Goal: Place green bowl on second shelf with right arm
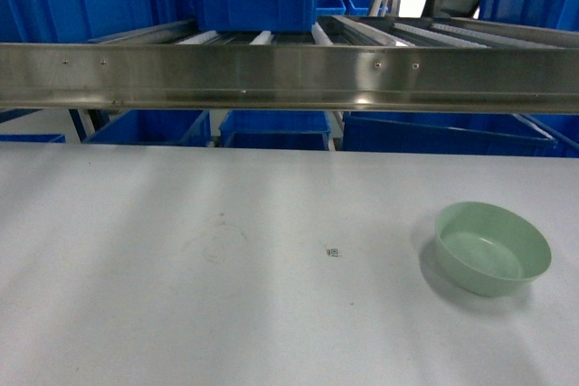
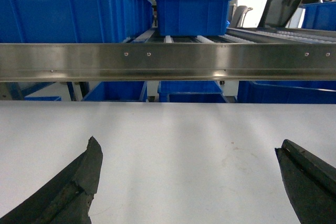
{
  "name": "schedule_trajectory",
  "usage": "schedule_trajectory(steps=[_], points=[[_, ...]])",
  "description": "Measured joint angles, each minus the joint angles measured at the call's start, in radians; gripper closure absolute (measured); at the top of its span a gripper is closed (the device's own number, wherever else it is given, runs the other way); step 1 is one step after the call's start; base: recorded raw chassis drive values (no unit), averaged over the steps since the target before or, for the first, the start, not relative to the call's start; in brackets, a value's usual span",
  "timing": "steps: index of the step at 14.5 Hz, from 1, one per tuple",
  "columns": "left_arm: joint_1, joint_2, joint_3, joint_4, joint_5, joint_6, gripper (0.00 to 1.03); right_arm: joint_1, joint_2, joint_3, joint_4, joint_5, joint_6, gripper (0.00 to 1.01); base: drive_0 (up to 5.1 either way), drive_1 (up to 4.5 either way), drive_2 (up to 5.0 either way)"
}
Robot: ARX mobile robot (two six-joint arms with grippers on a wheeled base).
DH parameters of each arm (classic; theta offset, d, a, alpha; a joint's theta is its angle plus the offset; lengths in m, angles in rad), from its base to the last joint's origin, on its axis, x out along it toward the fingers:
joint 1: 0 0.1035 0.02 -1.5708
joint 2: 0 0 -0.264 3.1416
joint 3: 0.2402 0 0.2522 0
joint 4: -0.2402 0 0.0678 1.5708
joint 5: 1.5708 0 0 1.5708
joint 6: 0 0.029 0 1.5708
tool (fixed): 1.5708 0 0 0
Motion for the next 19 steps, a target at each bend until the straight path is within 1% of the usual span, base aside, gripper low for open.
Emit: schedule_trajectory(steps=[1,2,4,5,6,7,8,9,10,12,13,15,16,18,19], points=[[0.000,0.000,0.000,0.000,0.000,0.000,0.05,-0.016,0.171,0.076,0.121,-0.014,-0.018,0.03,0.0,0.00,0.0],[0.000,0.000,0.000,0.000,0.000,0.000,0.05,-0.028,0.319,0.160,0.146,-0.033,-0.039,0.03,0.0,0.00,0.0],[0.000,0.000,0.000,0.000,0.000,0.000,0.05,-0.047,0.549,0.292,0.071,-0.071,-0.104,0.03,0.0,0.00,0.0],[0.000,0.000,0.000,0.000,0.000,0.000,0.05,-0.053,0.628,0.363,0.011,-0.085,-0.135,0.03,0.0,0.00,0.0],[0.000,0.000,0.000,0.000,0.000,0.000,0.05,-0.072,0.721,0.458,-0.001,-0.091,-0.153,0.03,0.0,0.00,0.0],[0.000,0.000,0.000,0.000,0.000,0.000,0.05,-0.088,0.786,0.546,-0.048,-0.105,-0.164,0.03,0.0,0.00,0.0],[0.000,0.000,0.000,0.000,0.000,0.000,0.05,-0.101,0.846,0.622,-0.134,-0.126,-0.182,0.03,0.0,0.00,0.0],[0.000,0.000,0.000,0.000,0.000,0.000,0.05,-0.113,0.898,0.679,-0.224,-0.158,-0.191,0.03,0.0,0.00,0.0],[0.000,0.000,0.000,0.000,0.000,0.000,0.05,-0.125,0.950,0.741,-0.339,-0.203,-0.198,0.03,0.0,0.00,0.0],[0.000,0.000,0.000,0.000,0.000,0.000,0.05,-0.125,1.038,0.874,-0.507,-0.229,-0.212,0.03,0.0,0.00,0.0],[0.000,0.000,0.000,0.000,0.000,0.000,0.05,-0.123,1.074,0.923,-0.562,-0.230,-0.223,0.03,0.0,0.00,0.0],[0.000,0.000,0.000,0.000,0.000,0.000,0.05,-0.109,1.139,0.964,-0.605,-0.202,-0.260,0.03,0.0,0.00,0.0],[0.000,0.000,0.000,0.000,0.000,0.000,0.05,-0.105,1.170,0.970,-0.610,-0.188,-0.273,0.03,0.0,0.00,0.0],[0.000,0.000,0.000,0.000,0.000,0.000,0.05,-0.104,1.211,0.972,-0.614,-0.162,-0.284,0.03,0.0,0.00,0.0],[0.000,0.000,0.000,0.000,0.000,0.000,0.05,-0.104,1.223,0.972,-0.610,-0.162,-0.288,0.03,0.0,0.00,0.0]])
